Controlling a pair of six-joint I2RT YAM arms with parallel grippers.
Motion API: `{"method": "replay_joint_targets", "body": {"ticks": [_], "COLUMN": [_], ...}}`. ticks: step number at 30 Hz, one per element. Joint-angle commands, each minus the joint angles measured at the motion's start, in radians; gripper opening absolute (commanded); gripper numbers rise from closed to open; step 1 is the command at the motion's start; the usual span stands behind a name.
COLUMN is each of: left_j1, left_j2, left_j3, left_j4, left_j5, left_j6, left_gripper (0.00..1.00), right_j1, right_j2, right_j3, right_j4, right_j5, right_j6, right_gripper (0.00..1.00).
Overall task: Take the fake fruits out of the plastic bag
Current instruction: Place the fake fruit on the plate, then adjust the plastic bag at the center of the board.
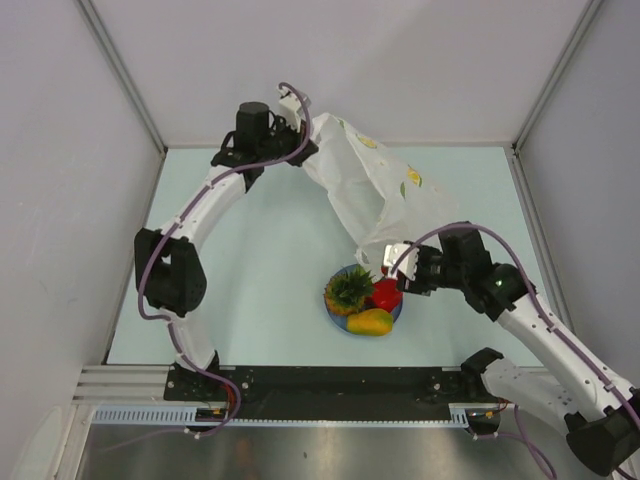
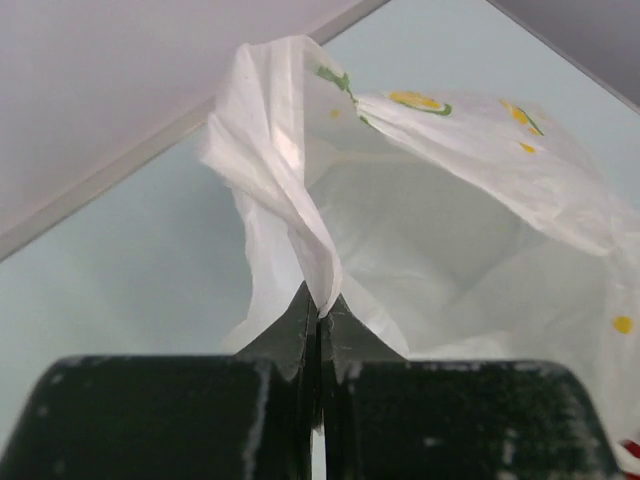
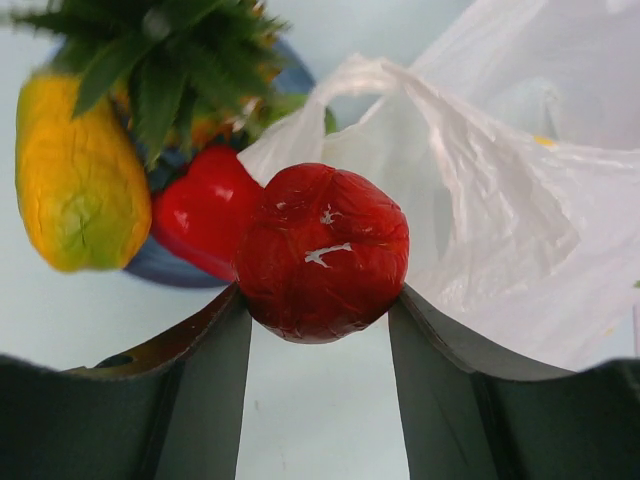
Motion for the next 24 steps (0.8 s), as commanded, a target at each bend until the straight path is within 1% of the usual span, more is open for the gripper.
{"method": "replay_joint_targets", "body": {"ticks": [1,2,4,10,13,15,16,18,19,20,22,23,24], "left_j1": [-0.017,-0.018,-0.023,-0.026,-0.026,-0.032,-0.032,-0.034,-0.031,-0.031,-0.026,-0.025,-0.025], "left_j2": [-0.112,-0.12,-0.138,-0.169,-0.158,-0.141,-0.137,-0.114,-0.106,-0.094,-0.078,-0.077,-0.075], "left_j3": [-0.086,-0.108,-0.126,-0.163,-0.153,-0.116,-0.101,-0.03,-0.001,0.048,0.077,0.09,0.093], "left_j4": [0.023,0.023,0.019,0.017,0.028,0.031,0.031,0.033,0.029,0.028,0.039,0.054,0.062], "left_j5": [0.069,0.067,0.056,0.032,0.02,-0.026,-0.11,-0.228,-0.337,-0.393,-0.462,-0.543,-0.581], "left_j6": [-0.033,-0.031,-0.011,0.006,-0.016,-0.026,-0.026,-0.007,0.013,0.033,0.082,0.096,0.115], "left_gripper": [0.0,0.0,0.0,0.0,0.01,0.0,0.0,0.0,0.0,0.0,0.0,0.0,0.0], "right_j1": [0.03,0.039,0.053,0.13,0.168,0.176,0.176,0.176,0.176,0.176,0.177,0.177,0.177], "right_j2": [-0.077,-0.094,-0.1,-0.097,-0.094,-0.091,-0.089,-0.089,-0.089,-0.089,-0.088,-0.083,-0.082], "right_j3": [-0.125,-0.142,-0.168,-0.196,-0.202,-0.202,-0.202,-0.201,-0.202,-0.202,-0.202,-0.202,-0.205], "right_j4": [0.069,0.082,0.09,0.088,0.099,0.094,0.091,0.085,0.083,0.082,0.071,0.068,0.064], "right_j5": [-0.017,-0.02,-0.032,-0.052,-0.052,-0.056,-0.058,-0.057,-0.057,-0.058,-0.058,-0.058,-0.053], "right_j6": [-0.208,-0.248,-0.273,-0.294,-0.296,-0.301,-0.316,-0.33,-0.34,-0.347,-0.351,-0.354,-0.36], "right_gripper": [0.38,0.38,0.38,0.39,0.39,0.39,0.39,0.39,0.39,0.39,0.39,0.39,0.39]}}
